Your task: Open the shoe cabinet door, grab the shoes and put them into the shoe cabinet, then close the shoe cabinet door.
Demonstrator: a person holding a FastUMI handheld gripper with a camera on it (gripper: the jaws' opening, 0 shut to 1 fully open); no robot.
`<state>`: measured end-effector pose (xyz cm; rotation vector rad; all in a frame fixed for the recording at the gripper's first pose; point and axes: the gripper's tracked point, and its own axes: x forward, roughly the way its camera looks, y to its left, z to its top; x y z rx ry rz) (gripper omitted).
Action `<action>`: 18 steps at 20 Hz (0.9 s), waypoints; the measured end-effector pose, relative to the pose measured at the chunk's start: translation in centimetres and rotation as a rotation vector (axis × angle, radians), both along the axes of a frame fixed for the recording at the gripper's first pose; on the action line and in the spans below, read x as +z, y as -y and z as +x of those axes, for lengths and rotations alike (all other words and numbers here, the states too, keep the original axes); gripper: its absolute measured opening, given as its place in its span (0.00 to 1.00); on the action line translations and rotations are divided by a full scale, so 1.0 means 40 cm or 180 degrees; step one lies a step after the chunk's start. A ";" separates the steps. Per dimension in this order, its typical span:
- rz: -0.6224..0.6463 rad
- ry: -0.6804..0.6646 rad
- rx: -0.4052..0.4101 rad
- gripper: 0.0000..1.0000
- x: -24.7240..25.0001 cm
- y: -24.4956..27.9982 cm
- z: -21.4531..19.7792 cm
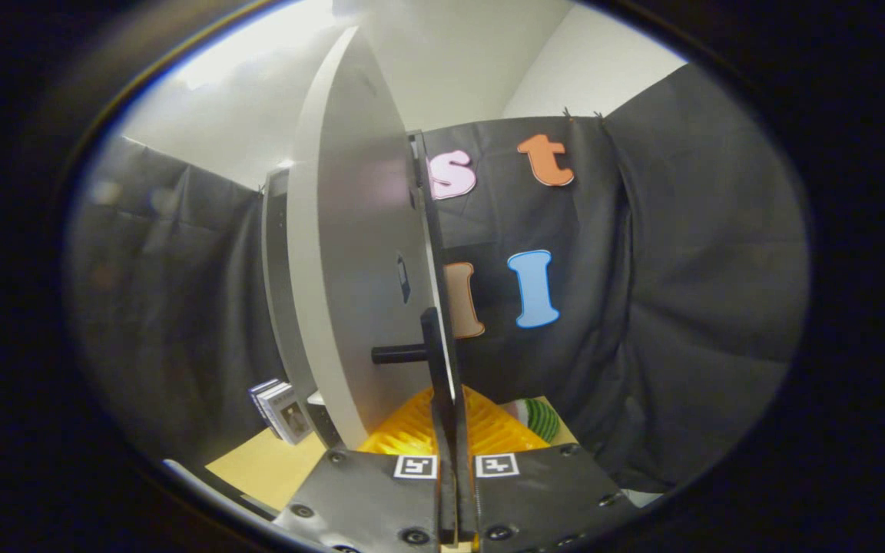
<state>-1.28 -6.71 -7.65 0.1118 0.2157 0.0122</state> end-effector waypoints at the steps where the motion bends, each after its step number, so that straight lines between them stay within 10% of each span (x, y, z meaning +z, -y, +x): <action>1: 0.0001 -0.0010 0.0034 0.04 -0.002 -0.001 -0.001; 18: -0.0409 0.0076 -0.0129 0.04 0.005 0.040 -0.009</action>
